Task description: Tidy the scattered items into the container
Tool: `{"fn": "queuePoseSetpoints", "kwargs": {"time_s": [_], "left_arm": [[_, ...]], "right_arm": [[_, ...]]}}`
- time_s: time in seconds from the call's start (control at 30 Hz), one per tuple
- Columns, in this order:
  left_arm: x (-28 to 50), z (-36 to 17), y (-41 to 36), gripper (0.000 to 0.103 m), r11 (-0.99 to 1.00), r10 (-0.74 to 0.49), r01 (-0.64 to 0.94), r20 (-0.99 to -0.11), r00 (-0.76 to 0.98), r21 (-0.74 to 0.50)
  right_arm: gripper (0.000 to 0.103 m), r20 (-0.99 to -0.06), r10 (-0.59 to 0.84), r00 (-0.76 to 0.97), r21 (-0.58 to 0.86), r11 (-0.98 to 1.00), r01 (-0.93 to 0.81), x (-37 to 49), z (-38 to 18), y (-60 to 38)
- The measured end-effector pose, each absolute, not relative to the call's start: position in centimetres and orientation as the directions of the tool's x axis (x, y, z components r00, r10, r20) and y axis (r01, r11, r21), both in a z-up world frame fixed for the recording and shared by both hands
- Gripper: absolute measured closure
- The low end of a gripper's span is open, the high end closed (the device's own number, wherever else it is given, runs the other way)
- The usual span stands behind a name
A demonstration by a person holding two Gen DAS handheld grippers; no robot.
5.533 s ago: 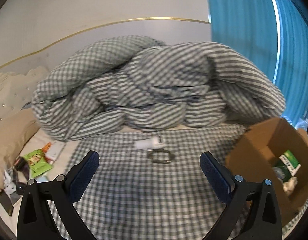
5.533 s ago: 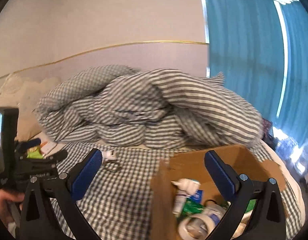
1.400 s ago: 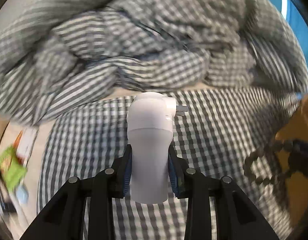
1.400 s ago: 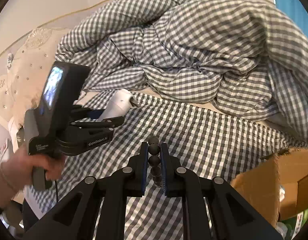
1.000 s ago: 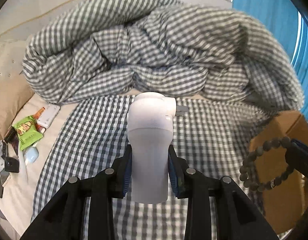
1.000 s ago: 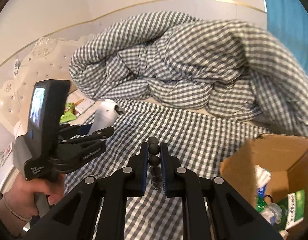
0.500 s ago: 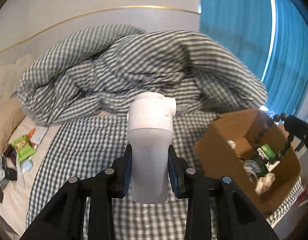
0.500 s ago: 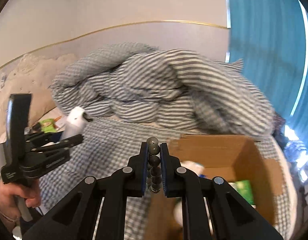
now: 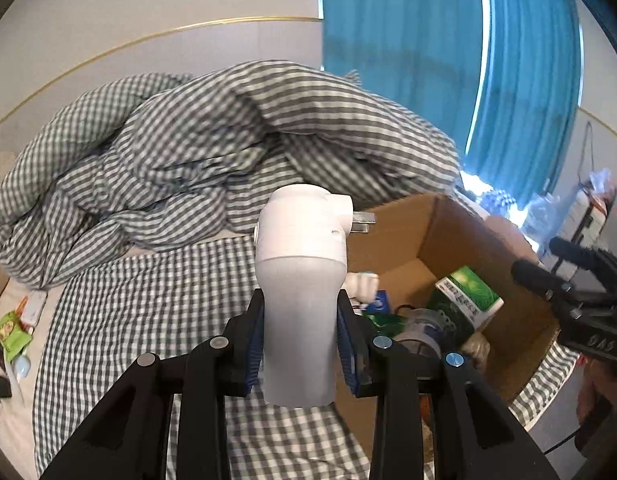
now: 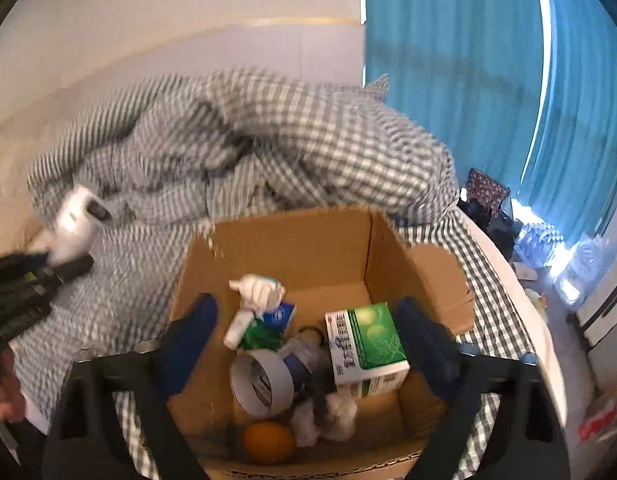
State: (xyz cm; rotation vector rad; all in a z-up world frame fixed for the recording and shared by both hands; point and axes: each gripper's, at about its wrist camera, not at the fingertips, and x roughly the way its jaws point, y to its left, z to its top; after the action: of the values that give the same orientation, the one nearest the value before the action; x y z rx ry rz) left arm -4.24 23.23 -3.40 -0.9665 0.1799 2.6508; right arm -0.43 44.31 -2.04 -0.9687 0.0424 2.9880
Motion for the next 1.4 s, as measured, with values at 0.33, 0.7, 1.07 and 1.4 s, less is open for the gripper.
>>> {"fn": "queuePoseSetpoints", "kwargs": {"time_s": [0.33,0.7,1.07,1.4], "left_arm": [[-3.6,-3.1,29.0,0.070,-0.912,0.309,-0.410,-0.640,-0.704,0.011],[-3.7,-4.4,35.0,0.070,-0.880,0.348,-0.475,-0.660,-0.666,0.016],[-3.5,-4.9,35.9,0.046,-0.877,0.342,-0.479,-0.660,-0.669,0.031],[-3.3,-3.0,31.5,0.000,-0.910,0.310,-0.413,-0.624,-0.718,0.023]], "right_arm": [[0.011,-0.534,0.070,-0.842,0.028,-0.994,-0.101,2.0,0.0,48.4],[0.010,-0.513,0.102,-0.852,0.051,-0.988,-0.149,4.4,0.9,51.8],[0.010,-0.514,0.095,-0.853,0.066,-0.987,-0.150,4.8,0.7,52.5],[0.003,-0.494,0.071,-0.867,0.065,-0.991,-0.119,4.0,1.7,49.3]]}}
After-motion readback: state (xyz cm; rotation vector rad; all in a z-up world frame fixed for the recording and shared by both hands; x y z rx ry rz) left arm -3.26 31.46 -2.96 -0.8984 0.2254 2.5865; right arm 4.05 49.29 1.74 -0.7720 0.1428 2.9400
